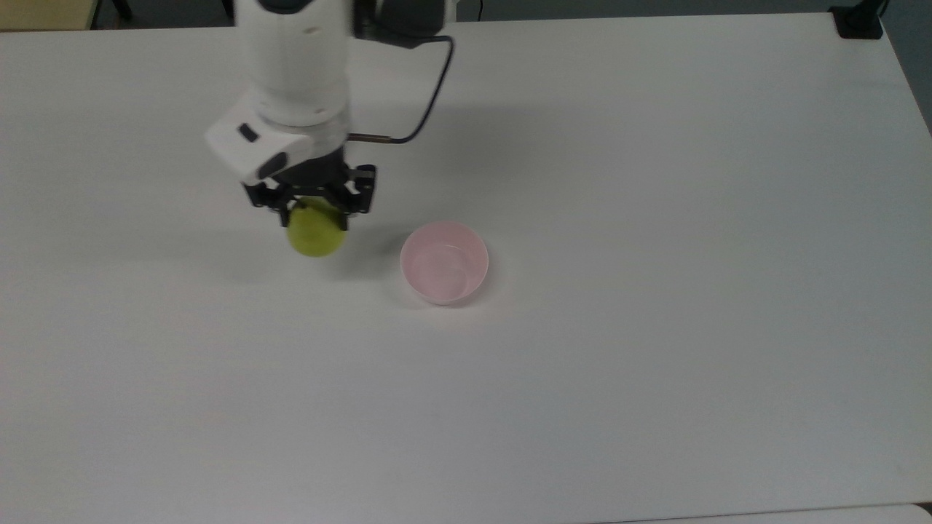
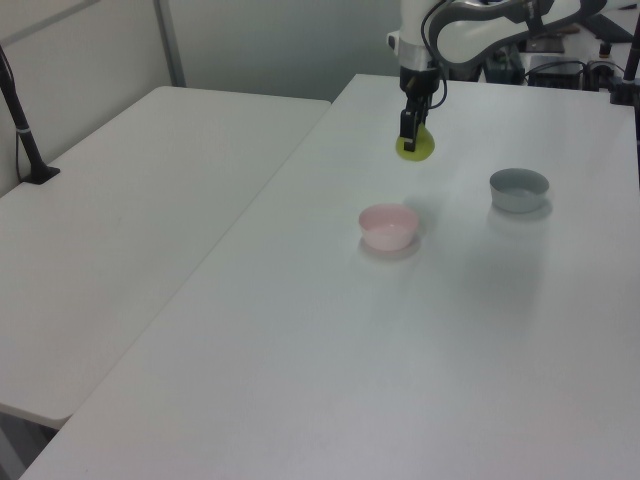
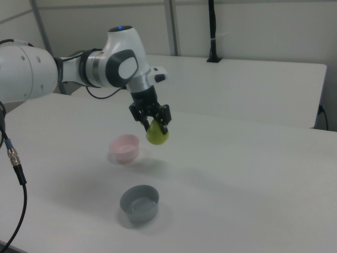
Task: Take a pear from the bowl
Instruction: 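Carry the pear beside the pink bowl and lower it to the table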
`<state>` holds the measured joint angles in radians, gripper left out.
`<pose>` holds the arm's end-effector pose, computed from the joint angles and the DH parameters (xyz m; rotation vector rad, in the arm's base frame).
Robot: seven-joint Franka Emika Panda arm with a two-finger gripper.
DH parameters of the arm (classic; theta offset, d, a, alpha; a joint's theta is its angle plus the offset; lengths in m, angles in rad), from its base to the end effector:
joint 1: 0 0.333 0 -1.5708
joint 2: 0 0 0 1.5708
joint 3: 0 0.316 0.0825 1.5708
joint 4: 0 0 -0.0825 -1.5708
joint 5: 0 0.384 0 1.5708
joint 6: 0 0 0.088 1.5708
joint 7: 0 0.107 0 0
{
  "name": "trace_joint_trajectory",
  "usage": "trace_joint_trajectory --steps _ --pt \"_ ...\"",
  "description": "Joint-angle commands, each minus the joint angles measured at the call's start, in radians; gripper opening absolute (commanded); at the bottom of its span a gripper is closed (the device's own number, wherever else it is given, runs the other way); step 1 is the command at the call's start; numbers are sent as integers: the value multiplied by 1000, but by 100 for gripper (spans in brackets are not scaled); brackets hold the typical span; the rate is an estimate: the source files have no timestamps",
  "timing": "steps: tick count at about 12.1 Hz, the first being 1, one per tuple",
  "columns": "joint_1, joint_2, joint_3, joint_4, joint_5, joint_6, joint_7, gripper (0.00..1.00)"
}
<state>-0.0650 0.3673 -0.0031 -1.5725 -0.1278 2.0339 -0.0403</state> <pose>0.6742 -0.0529 0.4389 3.0156 0.0365 0.1321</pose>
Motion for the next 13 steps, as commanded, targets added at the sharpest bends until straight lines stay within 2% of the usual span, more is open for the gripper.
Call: trace_joint_trajectory --steps 1,7,10,11,12,13 --pt "-44 42 2 19 1 80 -32 46" --pt "-72 153 -12 12 -19 219 -24 47" --pt "-75 174 -12 12 -22 239 -23 55" --pt "-75 174 -12 12 -26 239 -23 64" --pt "-75 176 -12 11 -30 239 -23 68" --pt "-75 176 -12 6 -41 239 -21 79"
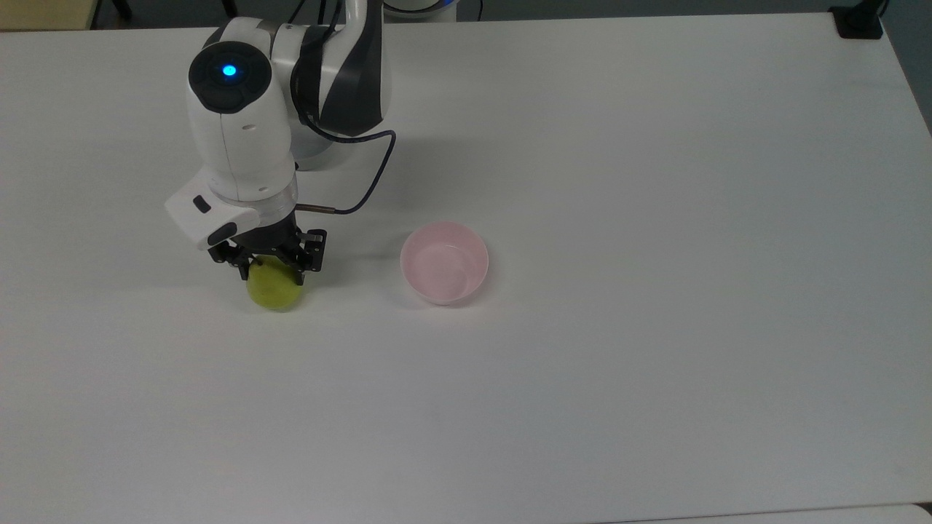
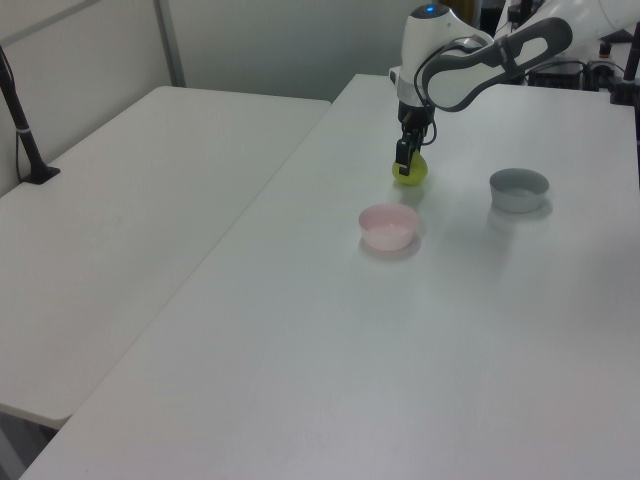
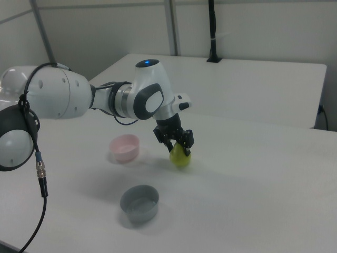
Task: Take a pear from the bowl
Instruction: 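Open the gripper to release the pear upright on the table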
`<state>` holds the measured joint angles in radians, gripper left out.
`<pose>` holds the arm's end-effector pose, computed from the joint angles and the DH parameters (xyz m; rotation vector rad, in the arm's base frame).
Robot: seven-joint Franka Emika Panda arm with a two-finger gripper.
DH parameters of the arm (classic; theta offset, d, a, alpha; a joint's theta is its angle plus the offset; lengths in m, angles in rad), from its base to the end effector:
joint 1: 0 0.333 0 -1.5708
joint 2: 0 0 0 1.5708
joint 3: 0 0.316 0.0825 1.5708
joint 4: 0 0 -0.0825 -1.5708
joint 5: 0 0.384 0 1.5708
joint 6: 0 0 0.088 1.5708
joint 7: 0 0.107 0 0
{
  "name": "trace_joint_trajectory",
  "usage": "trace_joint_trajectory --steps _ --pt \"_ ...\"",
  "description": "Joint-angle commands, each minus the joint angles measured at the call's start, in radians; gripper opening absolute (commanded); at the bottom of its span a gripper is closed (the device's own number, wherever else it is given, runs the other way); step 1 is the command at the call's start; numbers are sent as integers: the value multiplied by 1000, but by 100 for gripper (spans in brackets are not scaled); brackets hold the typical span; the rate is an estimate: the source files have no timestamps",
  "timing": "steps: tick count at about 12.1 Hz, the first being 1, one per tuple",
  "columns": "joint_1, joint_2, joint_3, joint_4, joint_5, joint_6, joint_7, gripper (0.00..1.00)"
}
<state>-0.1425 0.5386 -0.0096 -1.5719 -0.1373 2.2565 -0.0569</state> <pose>0.6989 -0.1099 0.3426 3.0032 -0.0214 0.1997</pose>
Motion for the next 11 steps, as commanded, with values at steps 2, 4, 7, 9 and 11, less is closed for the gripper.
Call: trace_joint_trajectory --steps 2,4,7,9,11 --pt "3 -2 -6 4 -31 14 -3 100" --pt "3 -57 -6 4 -30 -18 -3 100" --pt "36 -156 8 9 -24 -153 59 100" --pt "102 -225 8 7 -22 -260 103 100" --pt "165 -297 8 4 -18 -375 114 100"
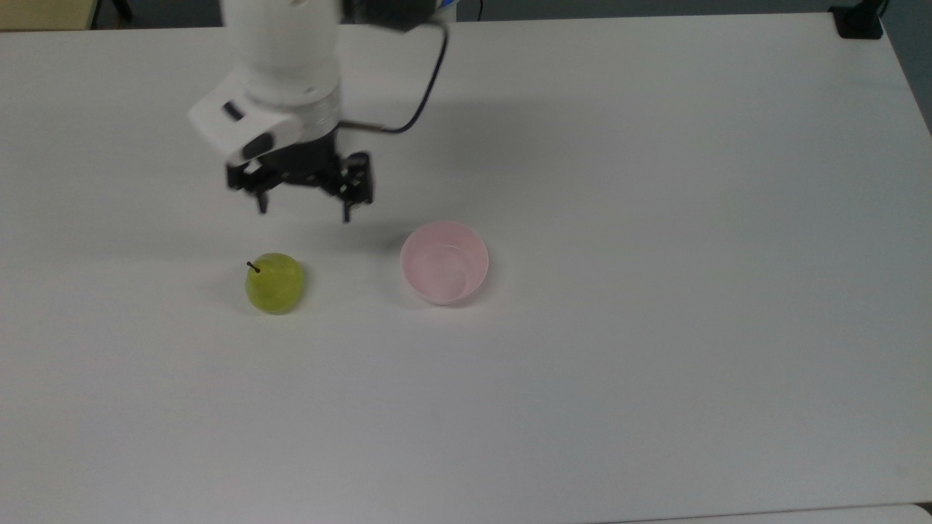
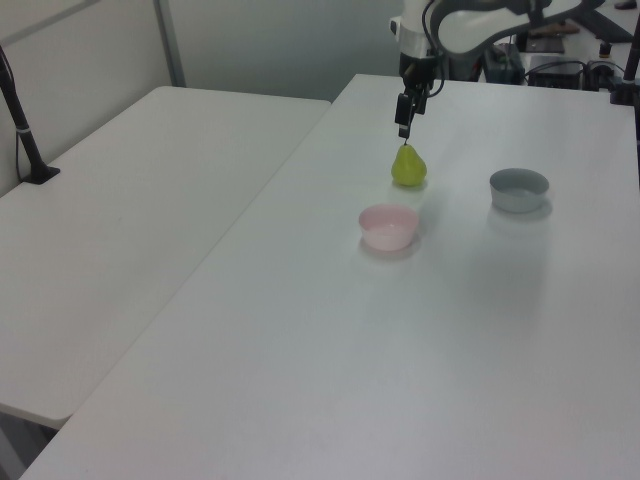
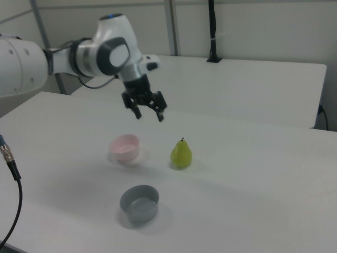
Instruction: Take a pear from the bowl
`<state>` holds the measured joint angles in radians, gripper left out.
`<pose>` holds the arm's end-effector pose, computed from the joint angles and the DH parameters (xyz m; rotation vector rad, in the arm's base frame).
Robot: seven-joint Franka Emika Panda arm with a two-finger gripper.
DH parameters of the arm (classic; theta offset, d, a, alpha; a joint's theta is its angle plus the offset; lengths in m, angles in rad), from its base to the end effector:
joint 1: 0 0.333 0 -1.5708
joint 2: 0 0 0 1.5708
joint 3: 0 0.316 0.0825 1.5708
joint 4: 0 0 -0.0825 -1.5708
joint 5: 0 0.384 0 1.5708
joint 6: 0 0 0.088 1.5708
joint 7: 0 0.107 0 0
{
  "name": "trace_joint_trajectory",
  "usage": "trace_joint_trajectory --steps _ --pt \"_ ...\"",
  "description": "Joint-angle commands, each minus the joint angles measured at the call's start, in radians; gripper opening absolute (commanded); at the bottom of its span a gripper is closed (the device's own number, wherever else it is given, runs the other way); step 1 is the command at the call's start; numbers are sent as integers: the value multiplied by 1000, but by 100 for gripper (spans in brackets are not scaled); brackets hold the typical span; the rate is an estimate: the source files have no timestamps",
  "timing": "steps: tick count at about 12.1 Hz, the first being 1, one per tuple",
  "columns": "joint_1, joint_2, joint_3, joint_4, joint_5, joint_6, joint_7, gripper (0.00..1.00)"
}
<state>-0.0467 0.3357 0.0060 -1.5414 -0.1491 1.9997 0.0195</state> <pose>0.6727 -0.0369 0.4722 2.9976 -0.0103 0.1818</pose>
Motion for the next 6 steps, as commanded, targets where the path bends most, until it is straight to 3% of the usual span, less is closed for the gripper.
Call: trace_joint_trajectory --steps 1,6 --pt "100 -127 -8 -26 -6 -166 68 100" --pt "145 -257 -8 -52 3 -297 109 100"
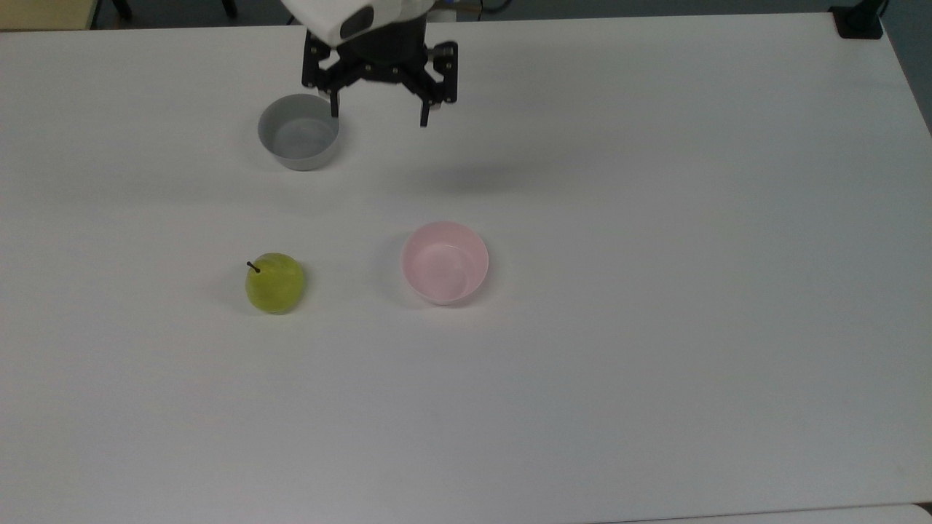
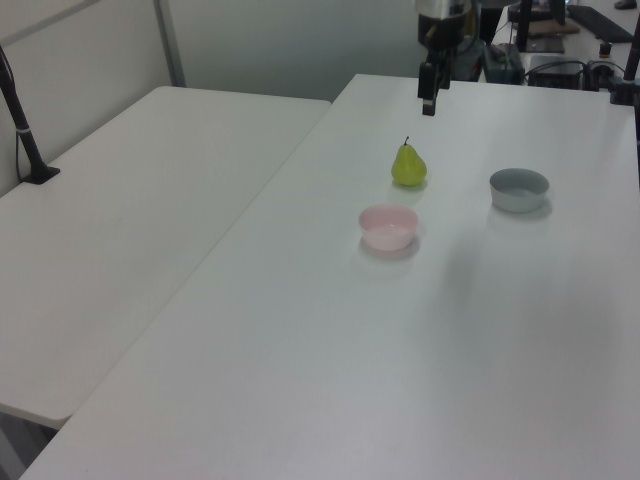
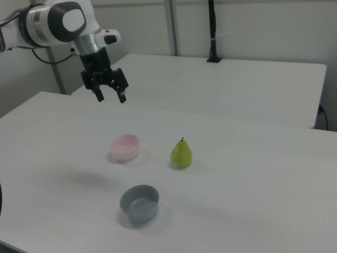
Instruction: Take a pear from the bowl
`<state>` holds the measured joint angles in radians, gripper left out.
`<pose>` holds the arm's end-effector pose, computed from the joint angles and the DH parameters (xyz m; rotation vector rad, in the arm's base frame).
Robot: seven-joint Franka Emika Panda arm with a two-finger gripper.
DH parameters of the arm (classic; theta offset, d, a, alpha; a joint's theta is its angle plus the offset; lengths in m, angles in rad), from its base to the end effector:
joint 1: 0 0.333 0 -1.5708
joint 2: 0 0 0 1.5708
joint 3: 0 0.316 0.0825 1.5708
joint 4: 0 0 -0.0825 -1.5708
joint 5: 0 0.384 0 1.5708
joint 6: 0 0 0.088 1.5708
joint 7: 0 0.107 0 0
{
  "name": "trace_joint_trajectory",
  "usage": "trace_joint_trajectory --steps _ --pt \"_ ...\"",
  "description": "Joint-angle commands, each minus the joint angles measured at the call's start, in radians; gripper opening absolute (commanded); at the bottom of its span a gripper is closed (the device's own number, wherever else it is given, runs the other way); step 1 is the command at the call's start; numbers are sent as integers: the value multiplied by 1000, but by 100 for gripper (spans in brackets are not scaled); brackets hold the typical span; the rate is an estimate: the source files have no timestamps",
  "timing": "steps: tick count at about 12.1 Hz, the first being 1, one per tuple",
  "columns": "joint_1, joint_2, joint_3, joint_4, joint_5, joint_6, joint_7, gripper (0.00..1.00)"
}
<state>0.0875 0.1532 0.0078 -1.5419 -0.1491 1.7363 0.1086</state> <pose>0.6120 0.0446 0.5647 2.9990 0.0122 0.0839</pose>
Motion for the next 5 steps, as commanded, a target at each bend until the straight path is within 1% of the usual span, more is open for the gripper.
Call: trace_joint_trajectory --steps 1,2,3,5 --pt "2 -101 -9 -72 38 -35 19 100" --pt "0 -110 -12 -73 58 -50 19 100" --pt "0 -110 -14 -69 59 -85 16 100" --pt "0 -110 -14 -69 56 -95 16 100"
